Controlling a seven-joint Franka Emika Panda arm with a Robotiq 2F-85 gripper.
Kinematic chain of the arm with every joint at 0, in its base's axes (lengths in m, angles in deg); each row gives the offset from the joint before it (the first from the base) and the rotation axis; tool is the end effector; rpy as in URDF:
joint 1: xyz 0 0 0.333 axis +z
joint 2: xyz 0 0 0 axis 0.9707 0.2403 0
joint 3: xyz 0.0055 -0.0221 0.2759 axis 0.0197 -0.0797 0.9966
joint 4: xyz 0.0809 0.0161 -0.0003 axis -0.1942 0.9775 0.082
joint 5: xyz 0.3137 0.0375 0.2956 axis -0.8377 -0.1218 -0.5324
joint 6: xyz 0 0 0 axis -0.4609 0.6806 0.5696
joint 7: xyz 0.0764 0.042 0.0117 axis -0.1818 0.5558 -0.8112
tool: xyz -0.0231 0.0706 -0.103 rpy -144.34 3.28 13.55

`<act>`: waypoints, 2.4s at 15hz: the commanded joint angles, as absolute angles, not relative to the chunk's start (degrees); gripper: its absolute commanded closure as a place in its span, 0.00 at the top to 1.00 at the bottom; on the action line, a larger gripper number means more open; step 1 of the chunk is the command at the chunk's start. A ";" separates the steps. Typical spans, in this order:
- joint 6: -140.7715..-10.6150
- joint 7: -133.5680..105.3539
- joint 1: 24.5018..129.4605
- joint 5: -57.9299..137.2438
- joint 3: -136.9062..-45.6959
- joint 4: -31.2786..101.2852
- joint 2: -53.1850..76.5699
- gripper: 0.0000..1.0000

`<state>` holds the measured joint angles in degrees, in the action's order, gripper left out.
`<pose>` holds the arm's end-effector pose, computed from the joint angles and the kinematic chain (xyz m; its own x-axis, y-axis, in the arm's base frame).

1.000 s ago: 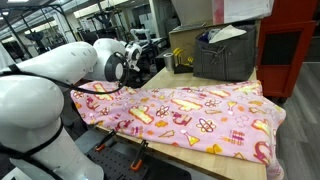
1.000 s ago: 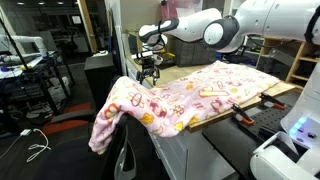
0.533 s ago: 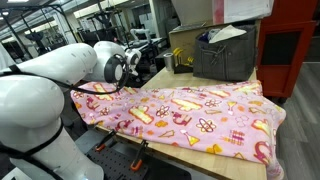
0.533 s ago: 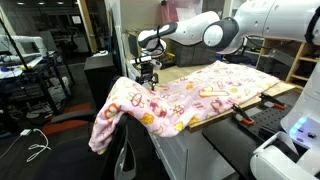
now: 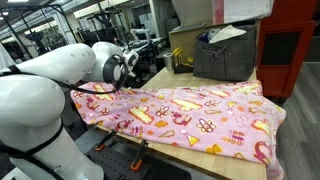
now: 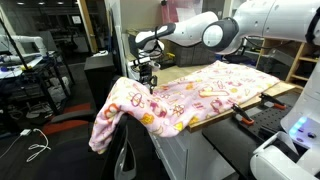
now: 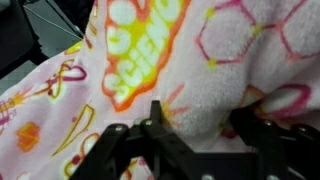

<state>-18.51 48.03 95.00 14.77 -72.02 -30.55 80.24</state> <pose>0.6254 0.3654 0.0748 0.4144 -0.5397 -0.7328 -0.5872 -0.7737 0.2378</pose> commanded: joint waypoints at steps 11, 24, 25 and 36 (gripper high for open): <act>2.35 48.22 95.84 14.37 -70.69 -37.44 76.72 0.02; 5.06 45.52 104.64 22.12 -74.81 -34.56 66.37 0.02; 4.50 44.43 105.45 23.47 -75.60 -34.90 66.13 0.02; -6.89 36.60 108.72 27.52 -77.96 -36.48 63.02 0.02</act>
